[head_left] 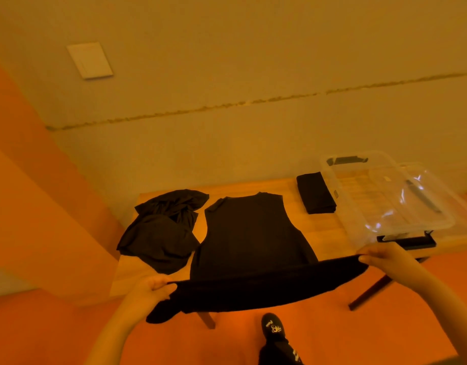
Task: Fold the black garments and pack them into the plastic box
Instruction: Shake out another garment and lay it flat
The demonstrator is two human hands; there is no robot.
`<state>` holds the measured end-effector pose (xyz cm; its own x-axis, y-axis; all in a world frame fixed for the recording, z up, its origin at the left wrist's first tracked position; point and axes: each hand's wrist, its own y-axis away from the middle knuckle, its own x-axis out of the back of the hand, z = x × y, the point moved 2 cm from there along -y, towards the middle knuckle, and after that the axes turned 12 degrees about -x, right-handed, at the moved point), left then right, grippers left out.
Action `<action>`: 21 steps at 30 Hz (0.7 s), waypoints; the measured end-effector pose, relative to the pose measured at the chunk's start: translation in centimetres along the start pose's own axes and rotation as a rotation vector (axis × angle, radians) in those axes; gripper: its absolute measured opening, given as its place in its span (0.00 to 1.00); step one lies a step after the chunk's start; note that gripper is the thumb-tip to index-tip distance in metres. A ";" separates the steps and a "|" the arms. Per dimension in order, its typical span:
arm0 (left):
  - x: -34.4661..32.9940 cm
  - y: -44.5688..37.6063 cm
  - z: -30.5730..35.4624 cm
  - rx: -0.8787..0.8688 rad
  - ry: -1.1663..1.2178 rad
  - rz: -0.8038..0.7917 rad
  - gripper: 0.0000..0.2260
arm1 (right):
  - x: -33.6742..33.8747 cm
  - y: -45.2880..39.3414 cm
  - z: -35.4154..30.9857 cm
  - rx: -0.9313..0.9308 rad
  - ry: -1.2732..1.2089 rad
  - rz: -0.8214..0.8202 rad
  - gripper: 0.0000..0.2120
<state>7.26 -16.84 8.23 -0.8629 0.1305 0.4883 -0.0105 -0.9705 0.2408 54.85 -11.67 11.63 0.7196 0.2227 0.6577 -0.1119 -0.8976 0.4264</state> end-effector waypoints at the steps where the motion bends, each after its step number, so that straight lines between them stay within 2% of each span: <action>1: 0.2 -1.0 0.4 -0.014 0.009 0.023 0.04 | 0.3 -1.0 -0.6 -0.004 -0.008 -0.002 0.09; 5: 1.7 -6.2 2.4 -0.039 0.027 0.113 0.08 | 1.0 -6.8 -4.0 0.045 -0.029 -0.011 0.12; 11: 4.0 -17.2 3.2 0.000 0.000 0.174 0.04 | 1.4 -20.0 -9.4 0.085 0.025 -0.013 0.06; 13: 4.2 -21.4 2.9 0.037 0.036 0.239 0.08 | 1.0 -25.1 -10.7 0.056 0.038 -0.014 0.05; 15: 4.3 -25.4 2.7 0.086 0.080 0.339 0.09 | 0.2 -29.7 -12.0 0.023 0.049 -0.005 0.09; 17: 3.9 -28.7 1.8 0.119 -0.031 0.404 0.10 | -0.9 -33.1 -13.0 0.013 0.139 0.056 0.07; 19: 2.6 -29.8 0.4 0.141 -0.236 0.424 0.13 | -2.5 -34.6 -13.4 -0.038 0.196 0.120 0.16; 21: -0.1 -28.4 -1.3 0.080 -0.339 0.423 0.15 | -5.0 -33.6 -13.0 -0.062 0.209 0.122 0.19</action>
<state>7.03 10.50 0.25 -0.5723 -0.1971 0.7960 0.3520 -0.9357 0.0214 46.14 22.32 2.09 0.5412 0.1938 0.8183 -0.2361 -0.8989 0.3690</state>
